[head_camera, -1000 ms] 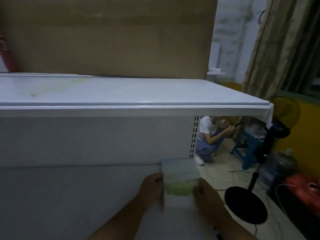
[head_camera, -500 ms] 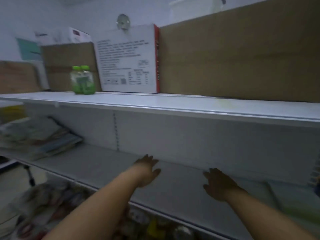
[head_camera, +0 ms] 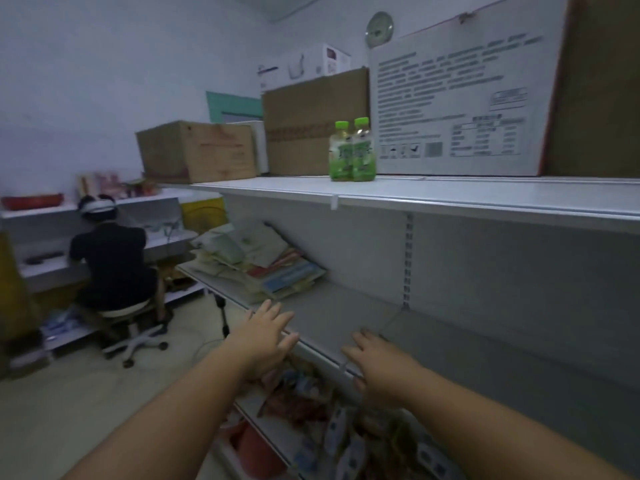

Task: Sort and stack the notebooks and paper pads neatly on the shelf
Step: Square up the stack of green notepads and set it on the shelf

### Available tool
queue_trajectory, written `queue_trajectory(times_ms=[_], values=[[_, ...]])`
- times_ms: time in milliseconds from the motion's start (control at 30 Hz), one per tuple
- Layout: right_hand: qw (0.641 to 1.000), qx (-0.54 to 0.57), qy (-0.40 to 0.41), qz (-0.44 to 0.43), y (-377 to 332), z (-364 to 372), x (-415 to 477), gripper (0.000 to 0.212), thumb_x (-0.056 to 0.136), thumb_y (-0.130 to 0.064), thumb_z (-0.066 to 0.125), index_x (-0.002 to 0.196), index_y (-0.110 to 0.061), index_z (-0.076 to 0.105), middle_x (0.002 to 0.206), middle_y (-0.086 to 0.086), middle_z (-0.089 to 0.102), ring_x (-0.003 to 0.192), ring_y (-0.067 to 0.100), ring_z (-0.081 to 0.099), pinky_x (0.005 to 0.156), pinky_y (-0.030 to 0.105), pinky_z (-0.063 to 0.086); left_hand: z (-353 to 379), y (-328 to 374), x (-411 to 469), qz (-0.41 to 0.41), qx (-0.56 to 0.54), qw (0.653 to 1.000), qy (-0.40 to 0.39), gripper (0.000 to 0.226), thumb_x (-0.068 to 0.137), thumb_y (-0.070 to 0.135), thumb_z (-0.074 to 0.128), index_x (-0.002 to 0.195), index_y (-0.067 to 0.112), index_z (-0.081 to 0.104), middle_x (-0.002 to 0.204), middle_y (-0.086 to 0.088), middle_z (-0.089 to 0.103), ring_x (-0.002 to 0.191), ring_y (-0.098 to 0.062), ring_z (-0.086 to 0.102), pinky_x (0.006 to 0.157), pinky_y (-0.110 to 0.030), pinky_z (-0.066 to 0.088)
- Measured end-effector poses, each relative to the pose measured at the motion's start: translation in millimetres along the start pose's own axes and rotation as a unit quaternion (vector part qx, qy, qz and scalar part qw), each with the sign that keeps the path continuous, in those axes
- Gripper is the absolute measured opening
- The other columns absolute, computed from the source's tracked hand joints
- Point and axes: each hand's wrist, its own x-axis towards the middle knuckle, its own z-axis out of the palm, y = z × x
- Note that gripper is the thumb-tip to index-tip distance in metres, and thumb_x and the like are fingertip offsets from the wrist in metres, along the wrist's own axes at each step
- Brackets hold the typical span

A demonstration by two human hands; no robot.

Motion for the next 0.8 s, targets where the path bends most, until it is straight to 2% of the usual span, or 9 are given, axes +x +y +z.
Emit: queue_trajectory(times_ms=[233, 367, 500, 667, 800], values=[[0.995, 0.015, 0.007, -0.094, -36, 3, 146, 0.059, 0.097, -0.034, 0.042, 0.149, -0.019, 0.017, 0.158, 0.013, 0.002, 0.146, 0.030, -0.001, 0.118, 0.043, 0.010, -8, -109, 33, -0.114, 0.027, 0.993, -0.030, 0.061, 0.098, 0.052, 0.023, 0.152, 0.024, 0.013, 0.160, -0.001, 0.004, 0.147, -0.017, -0.003, 0.118, -0.044, 0.001], [0.991, 0.035, 0.019, -0.126, -59, 0, 220, 0.059, 0.097, -0.033, 0.041, 0.149, -0.023, 0.017, 0.159, 0.008, -0.002, 0.146, 0.026, -0.006, 0.118, 0.042, 0.011, -20, -164, 58, -0.117, 0.010, 0.993, 0.013, 0.062, 0.096, 0.055, 0.026, 0.151, 0.028, 0.016, 0.160, 0.003, 0.004, 0.147, -0.013, -0.005, 0.119, -0.043, -0.001], [0.987, -0.018, -0.012, -0.158, -85, -3, 274, 0.062, 0.097, -0.029, 0.041, 0.150, -0.022, 0.012, 0.159, 0.009, -0.003, 0.146, 0.027, -0.006, 0.119, 0.042, 0.008, -8, -222, 81, -0.126, 0.004, 0.992, 0.009, 0.063, 0.095, 0.057, 0.028, 0.150, 0.030, 0.013, 0.160, 0.004, 0.001, 0.146, -0.012, -0.008, 0.117, -0.041, -0.005], [0.993, -0.039, -0.012, -0.110, -110, -7, 334, 0.059, 0.096, -0.029, 0.046, 0.148, -0.020, 0.019, 0.159, 0.008, 0.002, 0.146, 0.026, 0.001, 0.116, 0.040, 0.015, 4, -303, 122, -0.102, -0.018, 0.995, 0.014, 0.064, 0.095, 0.057, 0.028, 0.151, 0.029, 0.013, 0.160, 0.003, 0.001, 0.147, -0.013, -0.007, 0.118, -0.041, -0.003], [0.999, -0.011, -0.010, -0.046, -129, -16, 377, 0.054, 0.098, -0.035, 0.041, 0.146, -0.018, 0.026, 0.159, 0.005, 0.005, 0.146, 0.023, 0.003, 0.116, 0.040, 0.020, 4, -361, 157, -0.058, -0.043, 0.997, 0.028, 0.063, 0.095, 0.055, 0.030, 0.151, 0.028, 0.015, 0.160, 0.004, 0.004, 0.147, -0.013, -0.004, 0.118, -0.040, 0.001]])
